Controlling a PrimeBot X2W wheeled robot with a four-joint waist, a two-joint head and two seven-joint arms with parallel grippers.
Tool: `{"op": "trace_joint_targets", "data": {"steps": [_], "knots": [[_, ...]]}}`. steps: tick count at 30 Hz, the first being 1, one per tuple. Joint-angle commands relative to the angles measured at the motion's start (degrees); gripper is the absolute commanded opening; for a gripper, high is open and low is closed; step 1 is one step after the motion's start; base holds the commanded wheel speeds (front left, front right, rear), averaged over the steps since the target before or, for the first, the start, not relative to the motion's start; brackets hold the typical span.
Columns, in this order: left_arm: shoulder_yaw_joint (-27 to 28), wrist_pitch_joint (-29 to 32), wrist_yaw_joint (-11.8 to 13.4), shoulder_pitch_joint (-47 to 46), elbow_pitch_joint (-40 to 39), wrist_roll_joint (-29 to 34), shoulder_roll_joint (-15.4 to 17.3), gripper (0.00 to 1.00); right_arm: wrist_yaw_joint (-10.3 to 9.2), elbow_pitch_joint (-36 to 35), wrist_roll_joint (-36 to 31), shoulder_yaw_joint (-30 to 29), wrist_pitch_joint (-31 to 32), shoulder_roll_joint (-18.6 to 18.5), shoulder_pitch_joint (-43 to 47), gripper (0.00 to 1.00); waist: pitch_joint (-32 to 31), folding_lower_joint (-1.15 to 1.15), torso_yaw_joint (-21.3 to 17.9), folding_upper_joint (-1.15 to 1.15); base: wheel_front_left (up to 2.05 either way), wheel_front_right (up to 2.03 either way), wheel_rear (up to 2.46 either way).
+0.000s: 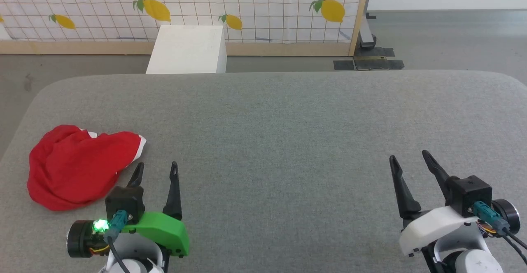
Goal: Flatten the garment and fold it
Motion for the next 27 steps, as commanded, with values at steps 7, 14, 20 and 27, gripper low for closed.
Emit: {"op": "trace_joint_targets", "data": {"steps": [7, 14, 20, 27], "knots": [[-0.3, -1.3, 0.8, 0.4, 0.7, -1.0, 0.0, 1.0, -0.02, 1.1, 1.6, -0.1, -1.3, 0.0, 1.0, 1.0, 0.0, 0.0, 1.0, 0.0, 0.0, 0.0, 0.0], [-0.4, -2.1, 1.1, 0.7, 1.0, -1.7, 0.0, 1.0, -0.02, 1.6, 2.5, -0.1, -2.1, 0.0, 1.4, 1.0, 0.0, 0.0, 2.6, 0.0, 0.0, 0.0, 0.0], [-0.4, -2.8, 1.4, 0.9, 1.4, -2.2, 0.1, 1.0, -0.03, 2.1, 3.2, -0.1, -2.9, 0.0, 1.7, 1.0, -0.1, 0.0, 4.5, 0.0, 0.0, 0.0, 0.0], [-0.4, -3.6, 1.7, 1.2, 1.8, -2.9, 0.0, 1.0, -0.03, 2.7, 4.0, -0.1, -3.7, 0.0, 2.1, 1.0, -0.1, 0.0, 6.9, 0.0, 0.0, 0.0, 0.0]]}}
